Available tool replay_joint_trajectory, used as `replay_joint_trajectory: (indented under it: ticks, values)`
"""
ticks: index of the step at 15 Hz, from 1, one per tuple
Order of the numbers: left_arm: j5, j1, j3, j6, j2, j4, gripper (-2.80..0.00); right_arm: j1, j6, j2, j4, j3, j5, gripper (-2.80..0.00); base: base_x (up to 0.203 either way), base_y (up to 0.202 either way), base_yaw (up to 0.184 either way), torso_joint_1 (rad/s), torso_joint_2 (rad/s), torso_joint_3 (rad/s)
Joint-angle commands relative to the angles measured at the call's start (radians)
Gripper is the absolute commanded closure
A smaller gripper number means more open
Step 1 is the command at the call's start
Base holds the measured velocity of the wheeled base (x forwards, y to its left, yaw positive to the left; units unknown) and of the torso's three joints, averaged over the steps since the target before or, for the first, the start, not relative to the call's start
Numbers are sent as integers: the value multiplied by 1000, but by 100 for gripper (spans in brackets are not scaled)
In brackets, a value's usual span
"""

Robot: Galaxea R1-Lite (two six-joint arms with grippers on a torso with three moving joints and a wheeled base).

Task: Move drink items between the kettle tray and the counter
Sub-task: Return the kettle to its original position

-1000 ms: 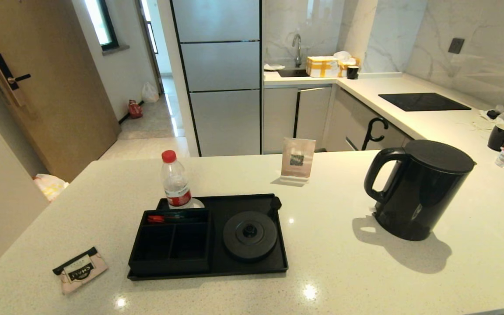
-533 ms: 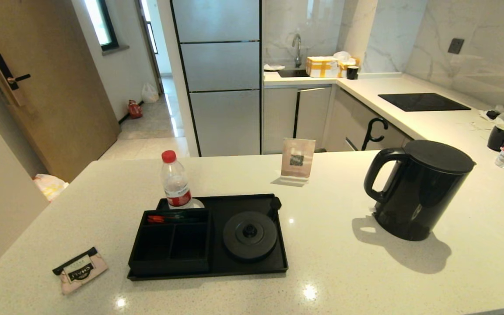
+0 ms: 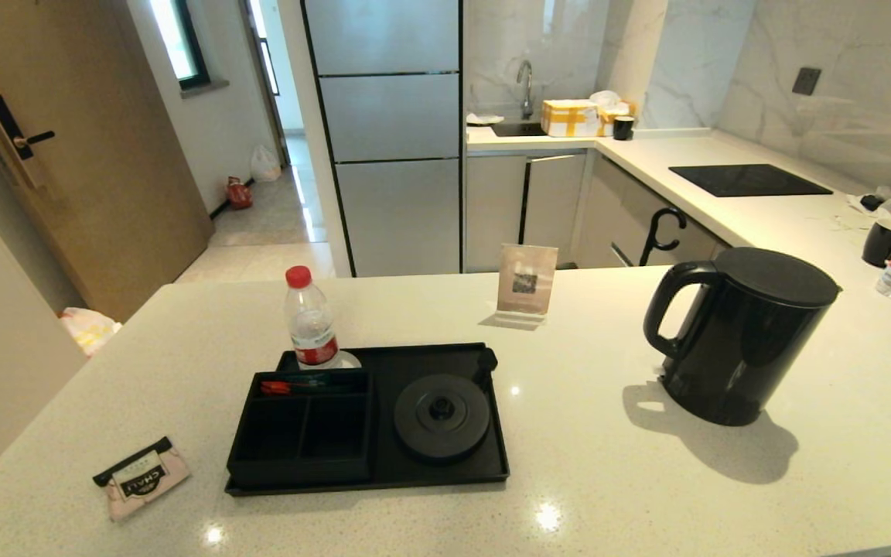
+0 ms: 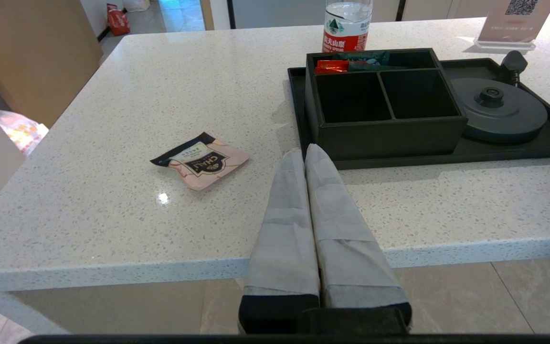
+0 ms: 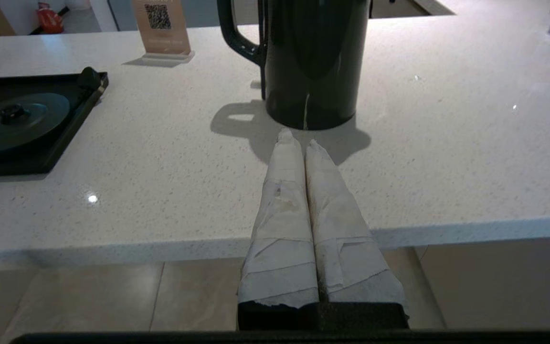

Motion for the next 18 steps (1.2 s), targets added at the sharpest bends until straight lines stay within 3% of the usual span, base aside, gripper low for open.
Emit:
replay_joint_trajectory:
  ticks: [1, 8, 18]
  values:
    - [0, 0, 0, 0, -2, 0, 0, 0, 1, 3, -2, 5, -1, 0, 0, 0, 0, 0, 0, 0]
    - [0, 0, 0, 0, -2, 0, 0, 0, -33, 2, -4, 3, 5, 0, 0, 0, 0, 0, 0, 0]
    - [0, 0, 0, 0, -2, 0, 0, 2, -4, 2, 3, 5, 1, 0, 0, 0, 0, 0, 0, 0]
